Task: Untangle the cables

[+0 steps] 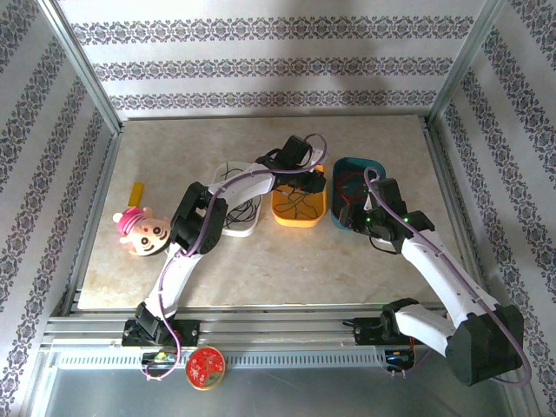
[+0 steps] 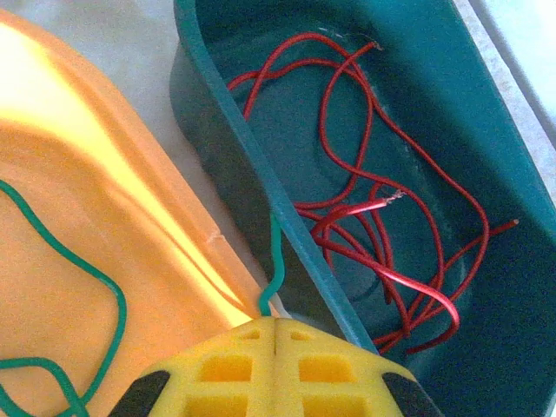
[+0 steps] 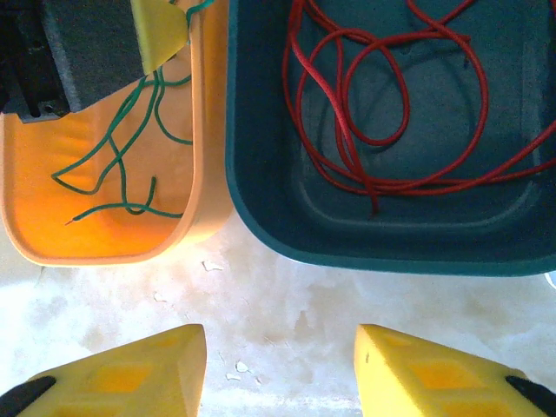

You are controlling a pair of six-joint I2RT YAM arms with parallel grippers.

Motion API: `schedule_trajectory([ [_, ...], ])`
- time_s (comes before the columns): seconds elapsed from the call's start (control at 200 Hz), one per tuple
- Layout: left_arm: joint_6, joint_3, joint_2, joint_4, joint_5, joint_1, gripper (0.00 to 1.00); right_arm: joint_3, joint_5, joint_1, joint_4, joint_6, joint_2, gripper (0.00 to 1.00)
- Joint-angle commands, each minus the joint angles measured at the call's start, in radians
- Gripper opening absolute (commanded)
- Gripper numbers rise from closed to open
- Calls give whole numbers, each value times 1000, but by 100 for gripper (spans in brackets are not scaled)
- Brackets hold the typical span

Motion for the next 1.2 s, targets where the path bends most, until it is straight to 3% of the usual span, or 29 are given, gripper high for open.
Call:
schedule_trajectory([
  [0.0,17,7,-52,-18,-30,14,0,-14,0,-14,-16,-7,-19,49],
  [0.38,44,-65,-122,16,-59,31,0,-21,-8,-14,-13,-3,-27,48],
  [0.465,76,-65,-115,-8,-51,31,28,-19,-8,-15,-13,-5,-25,49],
  [0.545,98,-62,-99,-33,-57,33,40,-19,-10,-14,-14,-4,-25,49],
  [0.61,118,-56,-84,-58,-59,34,44,-20,-14,-15,-14,-4,-23,49],
  [1.194,287,-59,-39,-165,-132,33,49,-14,-25,-15,-16,4,-14,49],
])
